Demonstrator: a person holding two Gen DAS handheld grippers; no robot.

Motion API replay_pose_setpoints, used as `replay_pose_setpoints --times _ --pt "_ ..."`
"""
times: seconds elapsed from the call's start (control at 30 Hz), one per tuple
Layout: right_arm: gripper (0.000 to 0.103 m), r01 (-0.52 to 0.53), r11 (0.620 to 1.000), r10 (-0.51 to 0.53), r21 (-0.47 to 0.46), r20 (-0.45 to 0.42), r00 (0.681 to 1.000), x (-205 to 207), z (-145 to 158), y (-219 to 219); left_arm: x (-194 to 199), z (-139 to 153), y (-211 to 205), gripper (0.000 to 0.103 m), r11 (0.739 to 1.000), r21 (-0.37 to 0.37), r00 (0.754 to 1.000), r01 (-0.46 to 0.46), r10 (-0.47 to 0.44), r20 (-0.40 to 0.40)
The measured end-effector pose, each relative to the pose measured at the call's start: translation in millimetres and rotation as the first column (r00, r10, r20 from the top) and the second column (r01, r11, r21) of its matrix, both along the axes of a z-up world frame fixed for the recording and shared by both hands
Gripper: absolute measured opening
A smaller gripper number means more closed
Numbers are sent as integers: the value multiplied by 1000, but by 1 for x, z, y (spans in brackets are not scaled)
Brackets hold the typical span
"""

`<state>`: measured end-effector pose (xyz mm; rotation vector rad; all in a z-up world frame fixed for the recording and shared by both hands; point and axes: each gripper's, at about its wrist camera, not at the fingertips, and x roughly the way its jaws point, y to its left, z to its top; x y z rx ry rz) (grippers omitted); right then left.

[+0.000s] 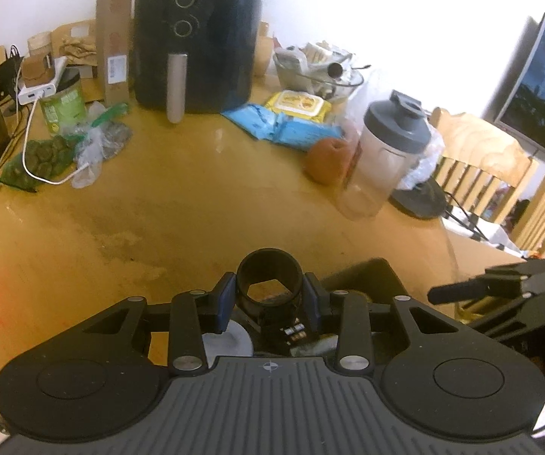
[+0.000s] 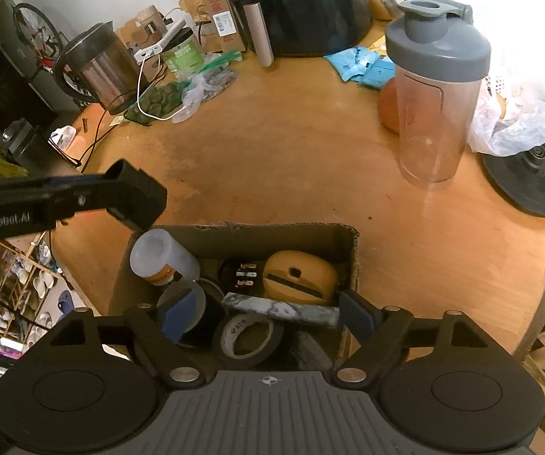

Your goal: Organize rigid objects

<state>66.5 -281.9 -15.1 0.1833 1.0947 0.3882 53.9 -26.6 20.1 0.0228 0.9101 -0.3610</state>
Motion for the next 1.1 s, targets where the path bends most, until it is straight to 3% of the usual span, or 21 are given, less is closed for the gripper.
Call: replay_pose_setpoints --times 0.2,0.23,0.3,0.37,0.67,0.8,0.93,1.0,1.1 --pt "85 3 1000 -3 -2 -3 1000 -5 0 -6 -6 -3 -10 38 999 -25 1000 24 -24 -2" --pt "85 4 1000 -4 -3 -5 1000 -5 0 -7 -6 -3 -11 41 999 -27 1000 18 -18 2" --pt "85 2 1000 -2 -4 -7 1000 -5 0 -8 -7 -3 -10 61 999 -38 1000 1 -2 -9" --pt "87 -4 1000 3 -9 -7 1000 -6 0 -8 -9 -1 -9 70 999 -34 1000 -25 24 -14" --pt "94 -18 1000 18 -25 -19 1000 -10 1 -7 -22 3 0 82 984 81 984 -156 162 -70" --pt "96 -32 999 31 -30 -27 999 -11 0 -4 -26 -2 2 89 969 148 968 -197 216 -124" --pt "96 -47 998 45 -40 -39 998 -13 -1 2 -31 -8 6 94 958 164 947 -236 264 -182" --pt "97 -56 997 54 -43 -44 998 -14 -1 4 -32 -12 7 103 953 180 935 -242 279 -219" --pt "97 -69 996 66 -52 -53 996 -16 -2 8 -37 -16 7 103 947 203 924 -249 295 -242"
